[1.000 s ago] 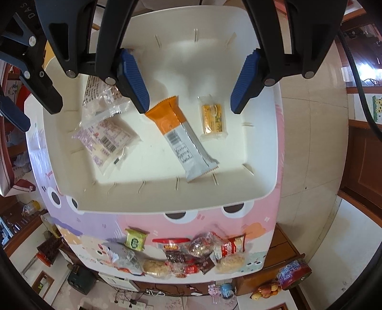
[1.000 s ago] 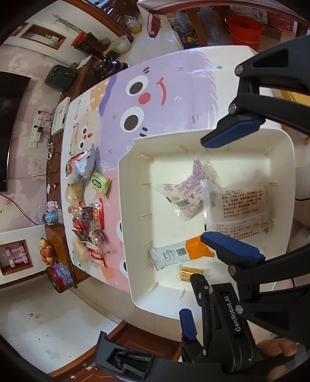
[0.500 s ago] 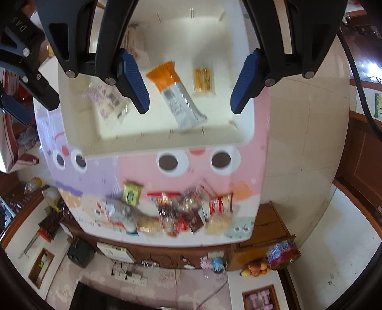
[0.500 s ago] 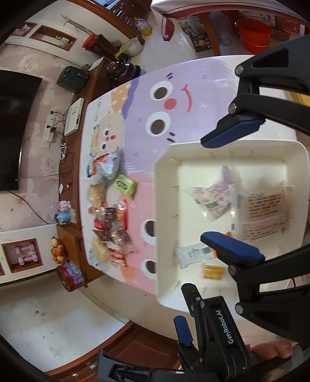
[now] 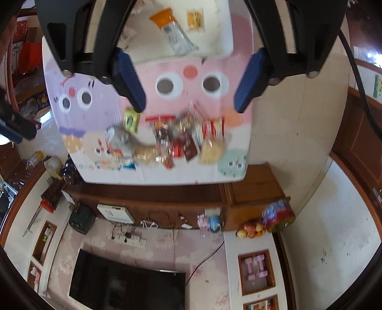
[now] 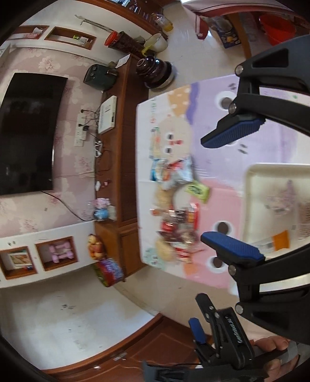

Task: Organize snacks
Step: 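Move both grippers back toward the snack pile, then grasp the puffed rice bag with the left gripper while the right grasps a red-printed bread bag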

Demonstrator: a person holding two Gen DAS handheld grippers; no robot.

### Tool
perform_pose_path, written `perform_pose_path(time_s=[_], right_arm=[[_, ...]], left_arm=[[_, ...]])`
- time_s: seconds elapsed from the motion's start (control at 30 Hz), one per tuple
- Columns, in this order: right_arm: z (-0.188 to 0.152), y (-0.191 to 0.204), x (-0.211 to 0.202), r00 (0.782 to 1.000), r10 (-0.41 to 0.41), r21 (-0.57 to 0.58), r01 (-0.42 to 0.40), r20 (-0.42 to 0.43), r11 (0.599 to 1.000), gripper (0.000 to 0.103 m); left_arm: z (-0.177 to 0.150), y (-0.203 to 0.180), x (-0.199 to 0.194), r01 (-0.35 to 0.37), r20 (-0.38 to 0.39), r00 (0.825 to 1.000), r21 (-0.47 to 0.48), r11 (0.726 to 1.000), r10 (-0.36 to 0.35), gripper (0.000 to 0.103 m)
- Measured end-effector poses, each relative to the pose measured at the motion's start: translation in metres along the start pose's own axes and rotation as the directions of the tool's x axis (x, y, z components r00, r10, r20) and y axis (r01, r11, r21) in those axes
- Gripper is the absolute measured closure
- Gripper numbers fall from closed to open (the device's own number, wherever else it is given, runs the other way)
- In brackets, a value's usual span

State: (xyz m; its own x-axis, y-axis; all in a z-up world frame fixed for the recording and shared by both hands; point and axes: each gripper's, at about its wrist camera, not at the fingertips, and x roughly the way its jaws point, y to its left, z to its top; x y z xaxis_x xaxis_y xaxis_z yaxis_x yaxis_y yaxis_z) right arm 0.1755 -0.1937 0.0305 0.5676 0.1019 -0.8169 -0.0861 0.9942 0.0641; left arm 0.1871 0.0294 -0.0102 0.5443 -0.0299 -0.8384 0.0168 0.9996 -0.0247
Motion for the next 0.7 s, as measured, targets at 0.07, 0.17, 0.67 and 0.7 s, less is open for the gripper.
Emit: perform_pose_path(time_s=[0.07, 0.17, 0.67, 0.7], right_arm=[[0.021, -0.007, 0.007, 1.000, 0.004, 0.008, -0.004, 0.007, 1.000, 0.029], [0.053, -0.015, 0.022, 1.000, 0.000, 0.009, 0.000, 0.009, 1.000, 0.030], [0.108, -0.043, 0.199, 0.969, 0.051, 0.025, -0.046, -0.243, 0.999, 0.030], [0.102, -0.045, 0.215, 0.957, 0.059, 0.021, -0.055, -0.284, 0.998, 0.030]], left_arm=[[0.018, 0.004, 0.003, 0.001, 0.008, 1.000, -0.007, 1.000, -0.001, 0.025], [0.044, 0.013, 0.014, -0.003, 0.005, 1.000, -0.021, 1.000, 0.003, 0.025], [0.113, 0.050, 0.189, -0.086, -0.233, 0.969, -0.020, 0.996, 0.079, 0.024], [0.110, 0.051, 0.198, -0.090, -0.247, 0.966, -0.022, 0.996, 0.082, 0.024]])
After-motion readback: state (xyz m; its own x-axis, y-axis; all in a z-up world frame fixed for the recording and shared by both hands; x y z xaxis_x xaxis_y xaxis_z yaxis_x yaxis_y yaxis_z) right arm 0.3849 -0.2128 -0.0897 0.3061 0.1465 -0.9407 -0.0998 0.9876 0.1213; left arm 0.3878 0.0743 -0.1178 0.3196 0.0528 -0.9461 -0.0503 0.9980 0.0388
